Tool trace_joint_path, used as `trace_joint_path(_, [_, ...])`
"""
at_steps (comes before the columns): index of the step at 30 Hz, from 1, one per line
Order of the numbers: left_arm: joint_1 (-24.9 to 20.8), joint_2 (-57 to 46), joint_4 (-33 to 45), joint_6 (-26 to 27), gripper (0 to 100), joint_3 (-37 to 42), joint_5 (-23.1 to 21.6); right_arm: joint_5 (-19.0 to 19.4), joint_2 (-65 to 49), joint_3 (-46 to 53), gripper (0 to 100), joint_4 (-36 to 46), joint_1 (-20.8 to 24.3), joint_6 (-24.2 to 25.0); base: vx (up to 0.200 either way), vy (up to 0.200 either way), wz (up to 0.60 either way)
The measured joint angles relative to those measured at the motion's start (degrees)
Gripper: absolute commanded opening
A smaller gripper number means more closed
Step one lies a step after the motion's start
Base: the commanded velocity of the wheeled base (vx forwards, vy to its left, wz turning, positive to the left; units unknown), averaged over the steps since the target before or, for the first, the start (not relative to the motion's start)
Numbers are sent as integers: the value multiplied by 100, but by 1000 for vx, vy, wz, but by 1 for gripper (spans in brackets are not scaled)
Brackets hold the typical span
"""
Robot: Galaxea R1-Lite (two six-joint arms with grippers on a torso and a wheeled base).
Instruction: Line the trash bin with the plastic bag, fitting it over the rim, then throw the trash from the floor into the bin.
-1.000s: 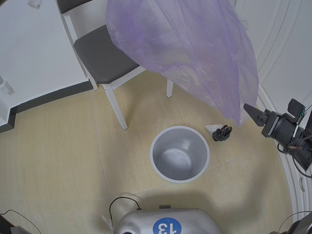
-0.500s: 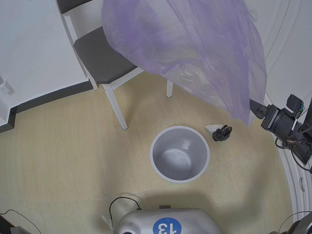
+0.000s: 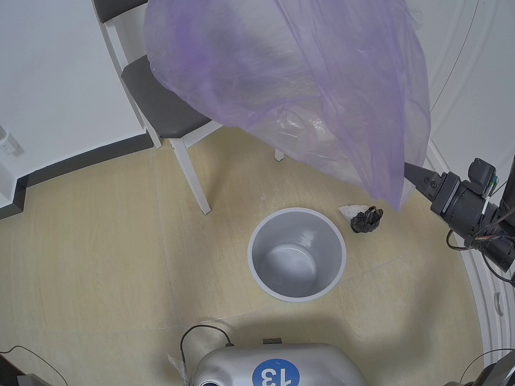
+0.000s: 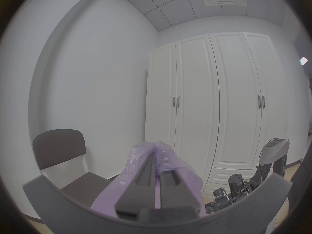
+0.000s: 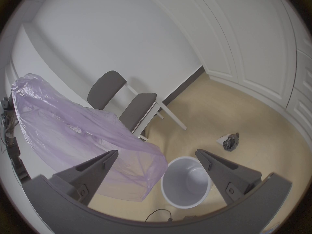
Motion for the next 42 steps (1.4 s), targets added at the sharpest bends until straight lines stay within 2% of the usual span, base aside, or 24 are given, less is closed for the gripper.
trace_joint_path(12, [-107,15,0,0,0,-62,0,-5,369,46,100,-430,263,229,0,0,0])
trace_joint_path(13, [-115,15,0,0,0,-62,0,-13,400,66,0,-584,266,238,0,0,0])
trace_joint_path(17, [-127,12,-6,-2,0,-67,2,-38,516,141,0,-811,299,249,0,0,0])
trace_joint_path(30, [-32,-112,20,-44,0,241,0,-44,640,271,0,-833,349,191,0,0,0])
trace_joint_path(35, [279,-201,266,-41,0,569,0,-74,477,297,0,-797,325,0,0,0,0])
trace_joint_path(42, [886,-358,1140,-71,0,875,-9,-282,334,356,0,-773,299,-283,0,0,0])
